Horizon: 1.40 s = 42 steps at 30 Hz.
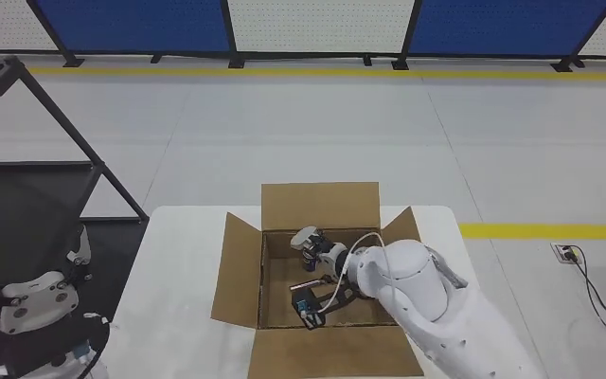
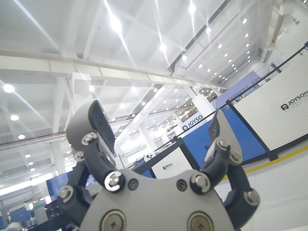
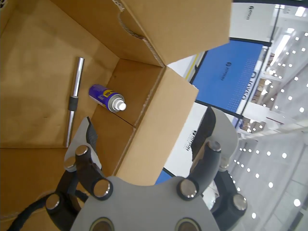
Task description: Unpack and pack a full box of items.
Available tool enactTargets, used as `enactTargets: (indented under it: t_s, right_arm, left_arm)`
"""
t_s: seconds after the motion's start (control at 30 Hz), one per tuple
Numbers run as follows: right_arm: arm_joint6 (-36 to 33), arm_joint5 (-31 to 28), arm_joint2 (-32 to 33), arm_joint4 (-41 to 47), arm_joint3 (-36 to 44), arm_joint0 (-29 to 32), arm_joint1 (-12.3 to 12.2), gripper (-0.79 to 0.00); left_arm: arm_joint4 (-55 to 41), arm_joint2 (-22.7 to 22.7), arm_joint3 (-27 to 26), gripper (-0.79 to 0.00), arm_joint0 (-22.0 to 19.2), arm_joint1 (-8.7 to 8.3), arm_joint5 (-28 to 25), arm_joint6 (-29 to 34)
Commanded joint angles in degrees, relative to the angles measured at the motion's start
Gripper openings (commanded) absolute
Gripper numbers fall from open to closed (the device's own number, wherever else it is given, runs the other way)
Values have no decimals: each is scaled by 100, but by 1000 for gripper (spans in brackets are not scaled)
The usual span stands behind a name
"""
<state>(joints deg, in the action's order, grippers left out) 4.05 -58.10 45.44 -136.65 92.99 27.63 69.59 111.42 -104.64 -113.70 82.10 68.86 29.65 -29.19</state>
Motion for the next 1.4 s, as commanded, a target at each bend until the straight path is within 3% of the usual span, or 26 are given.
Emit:
enactTargets:
  t_s: [0.0, 0.17, 0.63, 0.77, 0.93, 1.1, 1.33, 1.37]
  right_arm:
    - [-223, 10, -360, 347, -595, -420, 86, 0]
    - [-1036, 10, -1216, 1359, -1555, -1207, 279, 0]
    - [-1217, 81, -1070, 1530, -1553, -1076, 279, 0]
    - [-1305, 10, -996, 1774, -1515, -972, 214, 0]
    - [-1427, 10, -1377, 2381, -1632, -1126, 41, 0]
    - [-2184, 10, -2120, 3851, -1907, -1562, -84, 0]
    - [-3909, 10, -3529, 6902, -2158, -2746, -72, 0]
    - [-3909, 10, -3529, 6902, -2158, -2746, -72, 0]
  left_arm:
    - [111, -69, -3, 0, 38, 1, -71, 162]
    - [290, -144, -42, 0, 120, 6, -331, 472]
    - [298, -148, -45, 0, 124, 6, -340, 485]
    - [298, -148, -45, 0, 124, 6, -340, 485]
    - [298, -148, -45, 0, 124, 6, -340, 485]
    - [298, -148, -45, 0, 124, 6, -340, 485]
    - [298, -148, -45, 0, 124, 6, -340, 485]
    - [298, -148, -45, 0, 124, 6, -340, 485]
